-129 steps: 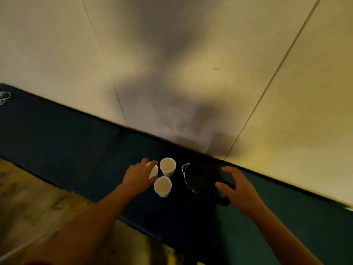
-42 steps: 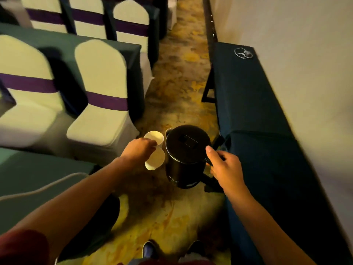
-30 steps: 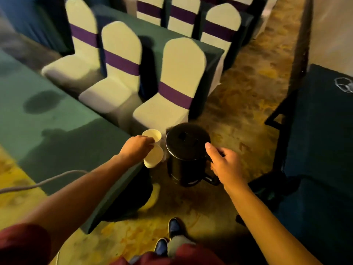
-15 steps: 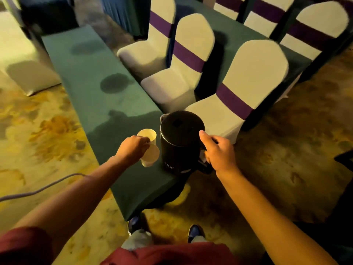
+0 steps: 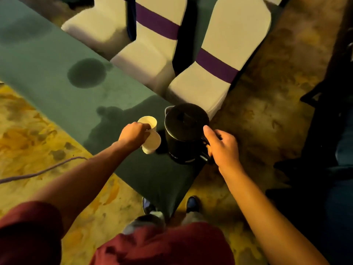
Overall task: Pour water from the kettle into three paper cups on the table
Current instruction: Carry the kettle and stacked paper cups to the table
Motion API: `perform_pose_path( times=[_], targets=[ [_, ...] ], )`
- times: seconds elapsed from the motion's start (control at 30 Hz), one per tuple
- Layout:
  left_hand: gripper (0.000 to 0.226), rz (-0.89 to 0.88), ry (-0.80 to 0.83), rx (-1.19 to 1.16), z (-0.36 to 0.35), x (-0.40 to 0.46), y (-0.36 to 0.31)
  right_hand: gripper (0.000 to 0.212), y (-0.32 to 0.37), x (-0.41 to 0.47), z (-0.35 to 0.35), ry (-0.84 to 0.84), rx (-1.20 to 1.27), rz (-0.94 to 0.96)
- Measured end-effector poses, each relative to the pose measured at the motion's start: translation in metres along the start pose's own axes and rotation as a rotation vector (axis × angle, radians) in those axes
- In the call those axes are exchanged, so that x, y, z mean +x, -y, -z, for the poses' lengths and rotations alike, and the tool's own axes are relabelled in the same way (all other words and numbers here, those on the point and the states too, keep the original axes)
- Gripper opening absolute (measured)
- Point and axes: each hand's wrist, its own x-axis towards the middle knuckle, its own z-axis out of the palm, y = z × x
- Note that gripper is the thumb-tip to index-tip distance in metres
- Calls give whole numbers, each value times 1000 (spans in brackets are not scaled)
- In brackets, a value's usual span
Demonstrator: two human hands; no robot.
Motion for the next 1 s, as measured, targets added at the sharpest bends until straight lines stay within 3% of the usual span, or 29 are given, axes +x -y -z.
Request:
perform_pose_path(
  times=[0.13, 0.23, 0.63, 0.87, 1.0],
  targets=[
    [29, -40, 30, 13, -4, 11, 5, 53, -5, -12, -5, -25, 66, -120],
    [28, -51, 39, 48, -8, 21, 9, 40, -17, -19, -8, -36, 96, -176],
    [28, -64, 30, 71, -16, 16, 13, 35, -54, -29, -20, 90, 130, -235],
    [39, -105, -21, 93, -14, 13, 20, 37, -50, -22, -6, 203, -5, -294],
    [43, -154, -91, 97, -6, 10, 24, 37, -24, -7, 1, 34, -244, -176]
  ],
)
